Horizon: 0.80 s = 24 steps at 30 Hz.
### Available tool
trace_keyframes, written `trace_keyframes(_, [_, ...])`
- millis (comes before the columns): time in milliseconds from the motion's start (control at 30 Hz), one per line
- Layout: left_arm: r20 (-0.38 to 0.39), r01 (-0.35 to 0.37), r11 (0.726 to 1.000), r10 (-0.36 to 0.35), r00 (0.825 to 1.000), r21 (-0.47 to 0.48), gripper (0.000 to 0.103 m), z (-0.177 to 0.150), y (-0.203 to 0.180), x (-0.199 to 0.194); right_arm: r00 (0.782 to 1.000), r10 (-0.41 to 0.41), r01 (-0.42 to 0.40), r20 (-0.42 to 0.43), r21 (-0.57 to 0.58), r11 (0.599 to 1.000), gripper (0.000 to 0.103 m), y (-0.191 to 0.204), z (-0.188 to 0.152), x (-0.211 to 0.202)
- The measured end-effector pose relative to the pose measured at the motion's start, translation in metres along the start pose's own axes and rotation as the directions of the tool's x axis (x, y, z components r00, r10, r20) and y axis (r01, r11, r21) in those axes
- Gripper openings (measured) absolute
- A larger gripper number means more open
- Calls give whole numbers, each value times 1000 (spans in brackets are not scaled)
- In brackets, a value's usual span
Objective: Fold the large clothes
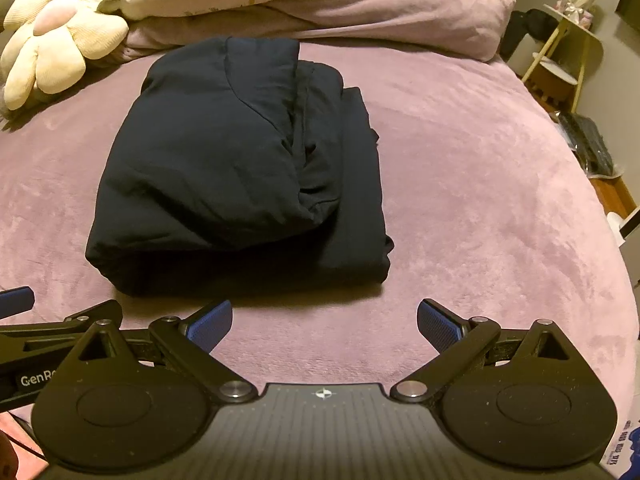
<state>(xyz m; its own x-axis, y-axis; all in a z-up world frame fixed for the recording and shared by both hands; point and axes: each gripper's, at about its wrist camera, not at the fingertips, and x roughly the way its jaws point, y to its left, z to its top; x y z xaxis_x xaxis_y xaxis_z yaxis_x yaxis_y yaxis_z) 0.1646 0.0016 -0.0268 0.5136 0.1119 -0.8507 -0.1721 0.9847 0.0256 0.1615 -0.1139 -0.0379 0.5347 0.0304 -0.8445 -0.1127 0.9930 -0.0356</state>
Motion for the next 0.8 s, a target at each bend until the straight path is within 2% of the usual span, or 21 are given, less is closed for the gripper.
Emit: trace_keyframes(800, [-10,14,1000,-13,1000,5,97,0,-8,4,1000,1,-1,6,5,1000,99,-4,0,1])
